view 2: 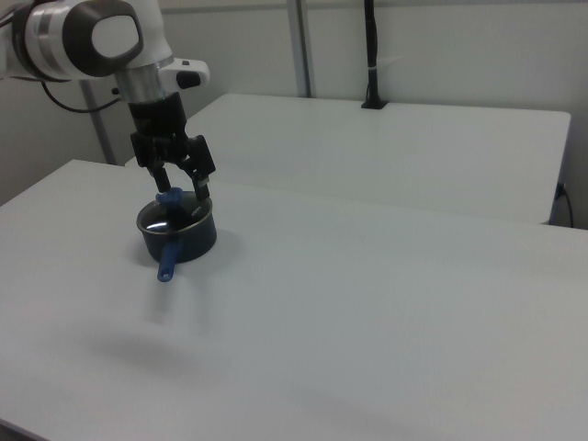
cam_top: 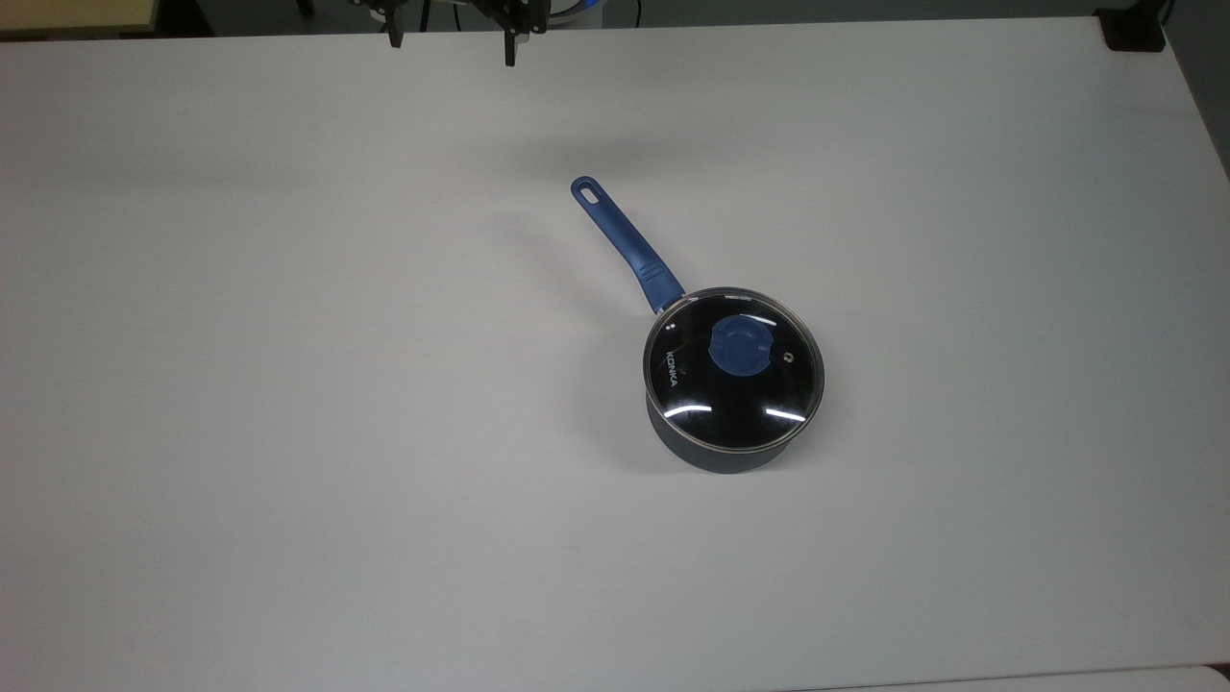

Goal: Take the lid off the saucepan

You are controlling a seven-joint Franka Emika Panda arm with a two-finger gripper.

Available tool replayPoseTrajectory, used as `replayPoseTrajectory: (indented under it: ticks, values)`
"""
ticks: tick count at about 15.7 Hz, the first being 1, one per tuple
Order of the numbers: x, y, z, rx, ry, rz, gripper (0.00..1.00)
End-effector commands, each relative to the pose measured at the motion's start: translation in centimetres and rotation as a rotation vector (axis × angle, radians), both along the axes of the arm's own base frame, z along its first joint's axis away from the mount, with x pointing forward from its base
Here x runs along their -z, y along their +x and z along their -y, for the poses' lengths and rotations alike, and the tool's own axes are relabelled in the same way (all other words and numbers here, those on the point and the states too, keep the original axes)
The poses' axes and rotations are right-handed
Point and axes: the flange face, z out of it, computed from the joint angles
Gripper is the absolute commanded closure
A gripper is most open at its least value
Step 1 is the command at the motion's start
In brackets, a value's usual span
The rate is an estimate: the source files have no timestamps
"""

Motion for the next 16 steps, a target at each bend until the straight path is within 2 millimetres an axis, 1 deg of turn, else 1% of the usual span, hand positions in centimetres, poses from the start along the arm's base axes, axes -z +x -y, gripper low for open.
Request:
replayPoseTrajectory:
  ticks: [1,10,11,13,16]
  values:
    - [0.0,-0.1,0.3,-0.002,0.021,0.005,0.00]
    - [0.0,-0.1,0.3,-0.009,0.019,0.000,0.00]
    - [0.3,0.1,0.2,-0.011,0.019,-0.003,0.00]
    - [0.8,1.0,0.0,-0.018,0.019,0.001,0.00]
    - [1.4,3.0,-0.9,-0.090,0.026,0.032,0.00]
